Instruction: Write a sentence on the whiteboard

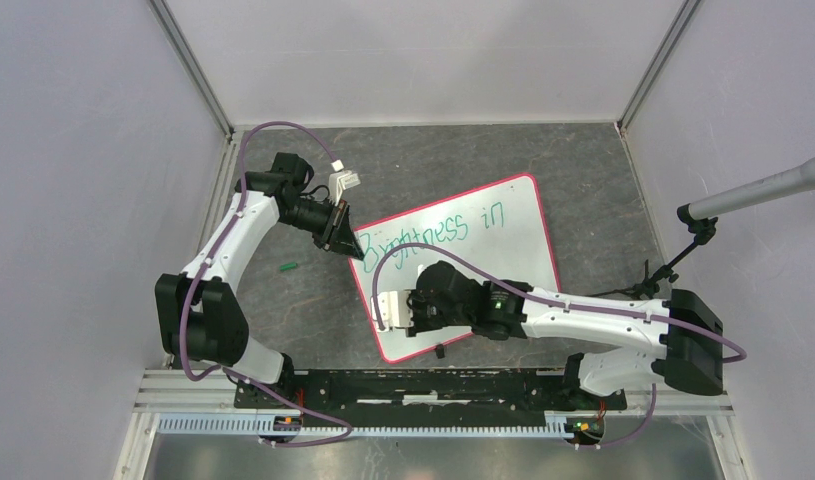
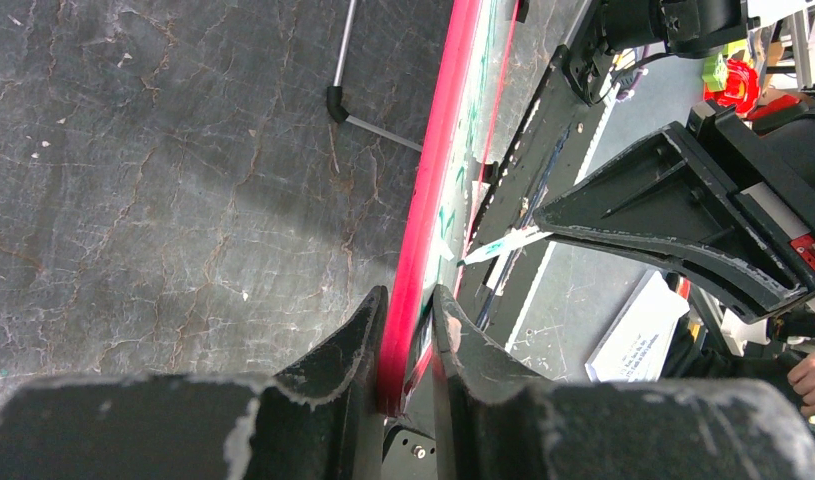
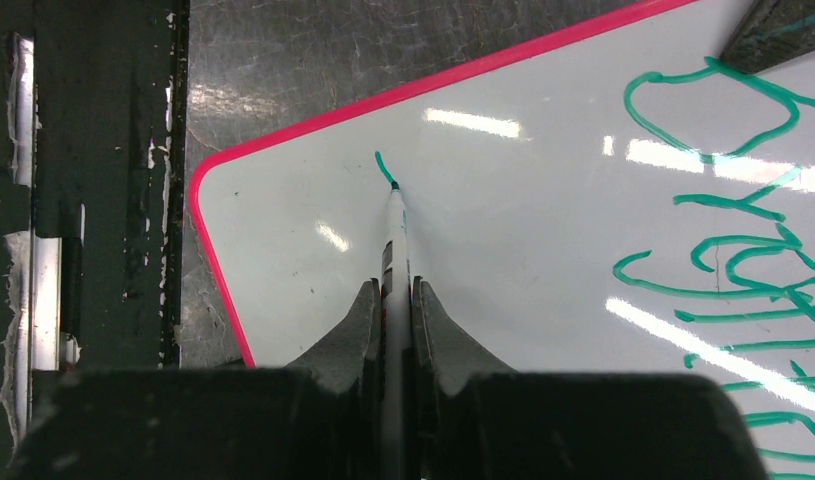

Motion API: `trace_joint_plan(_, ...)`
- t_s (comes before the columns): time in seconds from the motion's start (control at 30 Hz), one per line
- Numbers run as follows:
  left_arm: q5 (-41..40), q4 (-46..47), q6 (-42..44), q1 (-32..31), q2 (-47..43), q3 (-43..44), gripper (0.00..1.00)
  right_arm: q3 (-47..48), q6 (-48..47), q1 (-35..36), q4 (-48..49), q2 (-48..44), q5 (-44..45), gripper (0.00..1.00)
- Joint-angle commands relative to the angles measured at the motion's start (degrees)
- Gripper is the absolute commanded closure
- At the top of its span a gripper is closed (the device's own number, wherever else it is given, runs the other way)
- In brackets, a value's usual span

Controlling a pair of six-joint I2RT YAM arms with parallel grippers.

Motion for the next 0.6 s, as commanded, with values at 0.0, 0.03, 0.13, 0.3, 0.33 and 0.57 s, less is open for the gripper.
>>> trace_joint_plan(0.0, -2.71, 1.67, 0.39, -0.33, -0.55, -0.72, 0.98, -0.09, -0.66, -0.10, -0.96, -1.82, 4.34, 1.00)
trace_joint_plan(0.03, -2.71, 1.66, 0.45, -0.32, -0.57, -0.65, 0.98, 0.05, -0.62, -0.12, -0.90, -1.85, 4.55, 1.00)
trace_joint_plan(0.13, -2.72, 1.67, 0.40, -0.32, -0.49, -0.64, 0.98, 0.72, -0.58, -0.12, -0.43, -1.76, 4.74, 1.00)
trace_joint_plan(0.3, -2.74, 1.66, 0.36, -0.32, -0.54, -0.64, 0.98, 1.69, -0.15, -0.12, 0.44, -0.80, 5.03, 1.00)
trace_joint_plan(0.33, -2.74, 1.67, 0.36, -0.28, -0.51, -0.68, 0.98, 1.97, -0.14, -0.08, 0.48, -0.63, 5.09, 1.00)
trace_joint_plan(0.57, -2.78, 1.67, 0.42, -0.32, -0.69, -0.81, 0.98, 3.25, 0.21, -0.12, 0.89, 0.43, 5.08, 1.00)
